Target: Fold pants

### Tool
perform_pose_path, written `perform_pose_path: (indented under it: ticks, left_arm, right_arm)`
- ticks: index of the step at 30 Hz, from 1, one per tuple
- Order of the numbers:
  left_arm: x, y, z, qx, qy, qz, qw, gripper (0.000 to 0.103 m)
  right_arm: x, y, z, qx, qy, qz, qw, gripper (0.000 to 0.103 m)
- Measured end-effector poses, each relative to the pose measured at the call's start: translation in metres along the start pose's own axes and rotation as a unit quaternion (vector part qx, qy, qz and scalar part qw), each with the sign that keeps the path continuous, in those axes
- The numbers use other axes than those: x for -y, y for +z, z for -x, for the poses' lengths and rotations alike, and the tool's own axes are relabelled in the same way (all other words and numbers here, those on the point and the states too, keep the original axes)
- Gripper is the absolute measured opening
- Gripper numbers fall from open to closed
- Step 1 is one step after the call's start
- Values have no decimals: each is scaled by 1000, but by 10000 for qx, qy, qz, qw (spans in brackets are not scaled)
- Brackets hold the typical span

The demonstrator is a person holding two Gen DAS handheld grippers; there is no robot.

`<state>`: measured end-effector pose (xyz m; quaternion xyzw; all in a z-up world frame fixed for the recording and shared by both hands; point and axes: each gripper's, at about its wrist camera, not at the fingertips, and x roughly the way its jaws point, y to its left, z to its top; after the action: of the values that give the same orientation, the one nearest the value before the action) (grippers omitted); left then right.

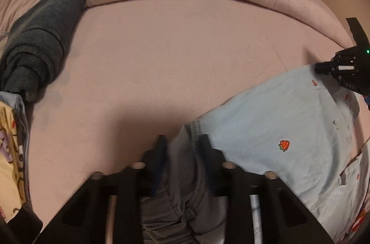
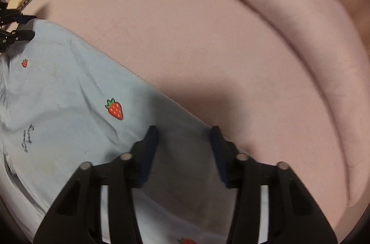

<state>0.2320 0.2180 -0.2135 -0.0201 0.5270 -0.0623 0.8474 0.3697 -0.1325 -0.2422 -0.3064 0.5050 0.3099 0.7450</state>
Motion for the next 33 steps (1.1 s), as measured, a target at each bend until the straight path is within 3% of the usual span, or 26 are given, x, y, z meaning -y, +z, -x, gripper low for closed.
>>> perform_pose_path:
  ticks: [4,6,8,11,13,14,15,16,18,20,22,24,27,28,29,30,31,32,33]
  left_arm:
    - [-3,-4,13,289,225,27,9993,14]
    - [0,-7,4,269,464,-54,9985,15]
    - [9,-10,-10,397,858,-259,9952,18]
    - [12,-3,-5,412,911,-71,9950,19]
    - [12,-6,15,648,1113,-49,9917,30]
    - [13,-5,25,783,1231,-88,9893,38]
    - [14,-9,36,910,1214,-85,9884,52]
    - [13,-11,41,987,1110,-70,9889,58]
    - [13,-23,55,1127,707,4,9911,59]
    - [19,-31,56,1029,533,36,9933,59]
    - [29,-30,50,904,442,-61,9949,59]
    - [43,-31,41,794,385,-177,9959,59]
    - [57,-28,25,618,353,-141,9974,59]
    - [57,-26,17,531,352,-74,9979,59]
    - [59,-25,14,460,412,-34,9981,59]
    - [59,-23,10,403,473,-18,9981,59]
    - [60,-22,4,343,506,2,9981,59]
    - [59,-22,3,330,511,21,9981,59]
    - [59,-22,2,333,513,43,9981,59]
  right_arm:
    - [0,13,9,94,-233,369,9990,2]
    - [9,18,7,171,-359,174,9991,0]
    - [14,18,-13,39,-797,-13,9968,2]
    - [18,18,-15,406,-883,-404,9944,2]
    - [32,14,2,642,-499,-916,9925,8]
    - [44,7,18,839,-463,-1181,9884,16]
    - [57,-6,34,1032,-447,-1369,9842,24]
    - [68,-16,43,1148,-457,-1525,9805,29]
    - [98,-47,66,1328,-611,-2007,9687,55]
    - [133,-89,77,1257,-1002,-2603,9520,57]
    - [179,-136,81,957,-1336,-3396,9261,57]
    - [219,-178,80,768,-1412,-4201,8931,59]
    - [260,-219,67,645,-1125,-5049,8534,59]
    - [266,-223,62,656,-923,-5183,8477,59]
    - [272,-226,54,670,-590,-5297,8434,50]
    - [274,-223,46,657,-366,-5276,8461,33]
    - [274,-216,43,558,-541,-5098,8568,24]
    - [273,-206,41,480,-666,-4860,8701,7]
    - [270,-200,43,458,-737,-4748,8758,7]
